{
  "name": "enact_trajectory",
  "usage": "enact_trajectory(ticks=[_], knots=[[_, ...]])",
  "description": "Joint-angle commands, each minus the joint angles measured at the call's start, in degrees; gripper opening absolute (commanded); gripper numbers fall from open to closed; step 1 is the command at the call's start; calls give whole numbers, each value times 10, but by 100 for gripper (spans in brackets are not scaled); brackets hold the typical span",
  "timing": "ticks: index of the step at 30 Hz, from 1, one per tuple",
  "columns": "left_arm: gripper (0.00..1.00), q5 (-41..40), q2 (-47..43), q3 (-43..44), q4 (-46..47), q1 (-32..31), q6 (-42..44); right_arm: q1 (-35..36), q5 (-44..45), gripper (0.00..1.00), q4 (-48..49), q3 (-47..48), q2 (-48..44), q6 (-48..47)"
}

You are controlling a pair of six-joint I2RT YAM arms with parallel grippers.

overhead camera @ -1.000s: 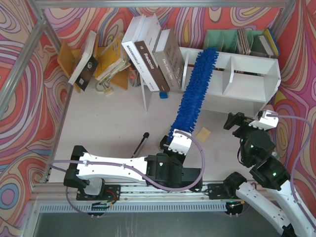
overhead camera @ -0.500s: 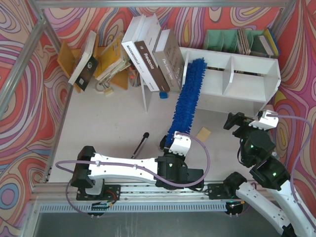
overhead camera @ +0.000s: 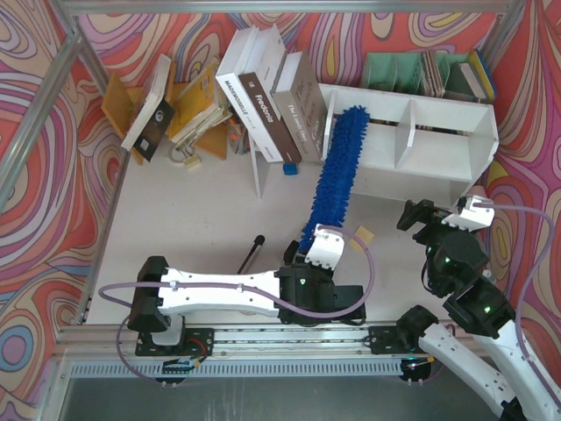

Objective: Dust the bookshelf with a duster

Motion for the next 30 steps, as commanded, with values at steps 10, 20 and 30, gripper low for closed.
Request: enact_trajectory(ticks=[10, 20, 30], knots=[[0, 54, 85, 127, 23, -1, 144, -1, 10, 82, 8, -2, -2, 2], [0, -13, -1, 58, -77, 14, 26, -1, 8, 82, 9, -2, -2, 4], [0, 19, 37, 107, -23, 17, 99, -1, 8, 82, 6, -2, -5, 4]])
